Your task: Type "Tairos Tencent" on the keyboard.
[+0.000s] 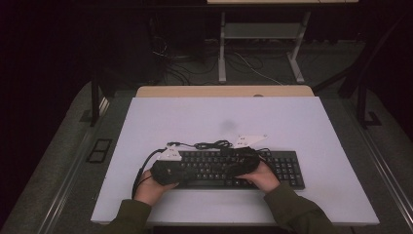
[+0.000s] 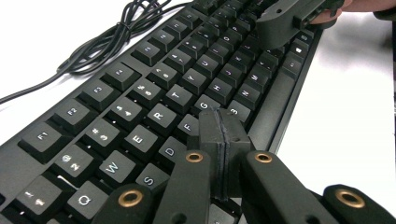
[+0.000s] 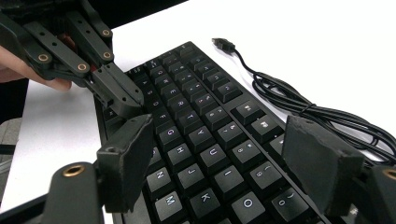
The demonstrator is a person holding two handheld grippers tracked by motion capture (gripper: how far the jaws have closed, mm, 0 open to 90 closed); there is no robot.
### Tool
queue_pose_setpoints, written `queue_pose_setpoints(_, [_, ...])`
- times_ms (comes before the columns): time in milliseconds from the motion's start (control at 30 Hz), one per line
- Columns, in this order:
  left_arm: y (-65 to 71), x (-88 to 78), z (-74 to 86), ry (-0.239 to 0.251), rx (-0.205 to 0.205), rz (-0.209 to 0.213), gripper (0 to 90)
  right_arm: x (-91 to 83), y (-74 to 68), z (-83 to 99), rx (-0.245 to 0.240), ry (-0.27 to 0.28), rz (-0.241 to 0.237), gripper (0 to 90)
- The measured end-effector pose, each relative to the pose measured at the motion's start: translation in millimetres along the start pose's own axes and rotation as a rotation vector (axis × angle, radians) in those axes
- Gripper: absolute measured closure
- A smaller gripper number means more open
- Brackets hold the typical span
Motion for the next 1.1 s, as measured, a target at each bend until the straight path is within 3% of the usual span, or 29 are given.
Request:
queue_pose_setpoints(267, [-3.3, -2.8, -3.5, 0.015, 0.006, -0.017, 89.1, 0.1, 0.0, 0.0, 0.0, -0.001, 0.0, 24.6])
queue_pose_setpoints(900, [-21.4, -5.7, -12.4, 0.066, -0.036, -0.069, 89.1, 0.9, -0.2, -0.3, 0.0, 0.001, 0.001, 24.6])
queue_pose_setpoints(1100, [-25.1, -1.5, -13.1, 0.062, -0.034, -0.076, 89.1, 1.1, -0.1, -0.2, 0.001, -0.001, 0.001, 24.6])
Point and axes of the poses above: each handheld gripper's, and its own axes: x roughly forward along the jaws, z roughly out of its underside, y roughly to its right, the point moved 4 cm from there along x, roughly forward along the jaws, and after that the axes turned 14 degrees about -x, right-handed, at the moved point
